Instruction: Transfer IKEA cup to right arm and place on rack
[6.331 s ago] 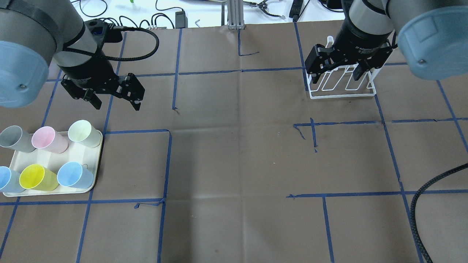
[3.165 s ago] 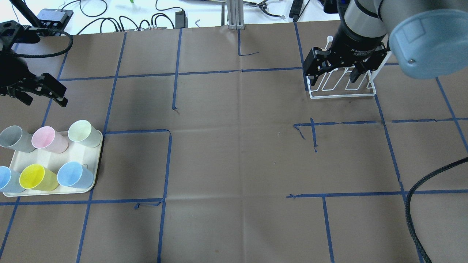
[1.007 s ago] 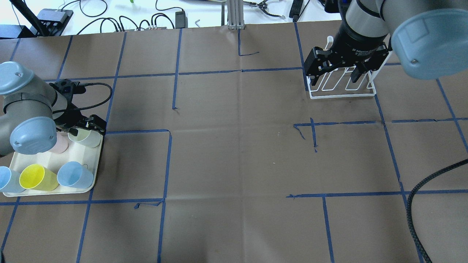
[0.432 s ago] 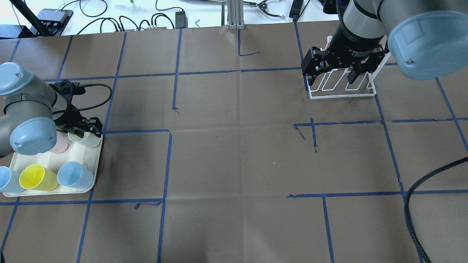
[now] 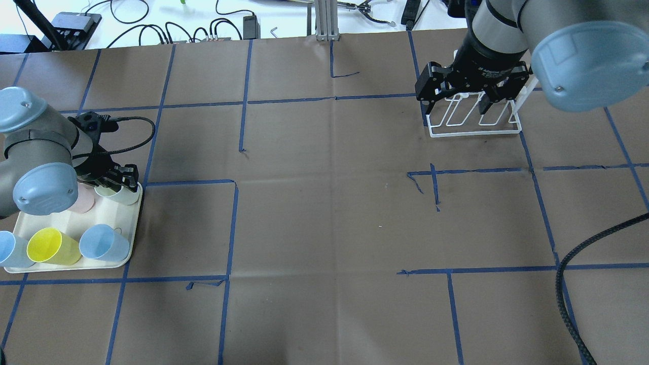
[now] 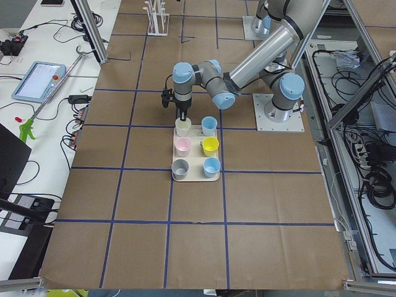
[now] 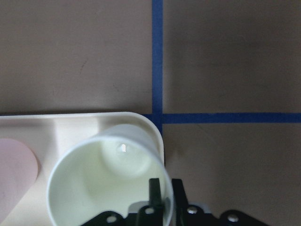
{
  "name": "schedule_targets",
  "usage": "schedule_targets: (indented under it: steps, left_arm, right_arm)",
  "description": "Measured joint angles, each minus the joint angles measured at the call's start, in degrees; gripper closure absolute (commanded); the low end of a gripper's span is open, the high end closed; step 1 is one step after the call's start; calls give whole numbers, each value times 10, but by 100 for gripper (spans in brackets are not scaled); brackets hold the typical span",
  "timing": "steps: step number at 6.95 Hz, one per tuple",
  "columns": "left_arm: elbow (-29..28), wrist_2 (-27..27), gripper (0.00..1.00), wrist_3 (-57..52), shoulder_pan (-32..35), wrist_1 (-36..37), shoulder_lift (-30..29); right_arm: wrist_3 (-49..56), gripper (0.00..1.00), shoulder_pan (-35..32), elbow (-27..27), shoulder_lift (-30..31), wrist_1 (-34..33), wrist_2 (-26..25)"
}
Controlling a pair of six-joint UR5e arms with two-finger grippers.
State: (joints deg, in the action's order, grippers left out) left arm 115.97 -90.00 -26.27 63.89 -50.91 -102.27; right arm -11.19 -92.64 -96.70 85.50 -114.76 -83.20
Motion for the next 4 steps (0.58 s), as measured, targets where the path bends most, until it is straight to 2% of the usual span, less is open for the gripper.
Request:
schedule_targets:
  steps: [2, 4]
  left_arm:
    - [-5, -3, 100, 0, 0, -22, 12]
    - [-19, -4, 100, 0, 2, -62, 33]
  right_arm:
    - [-105, 0, -27, -45, 4, -107, 18]
    - [-212, 0, -63, -91, 5, -257, 22]
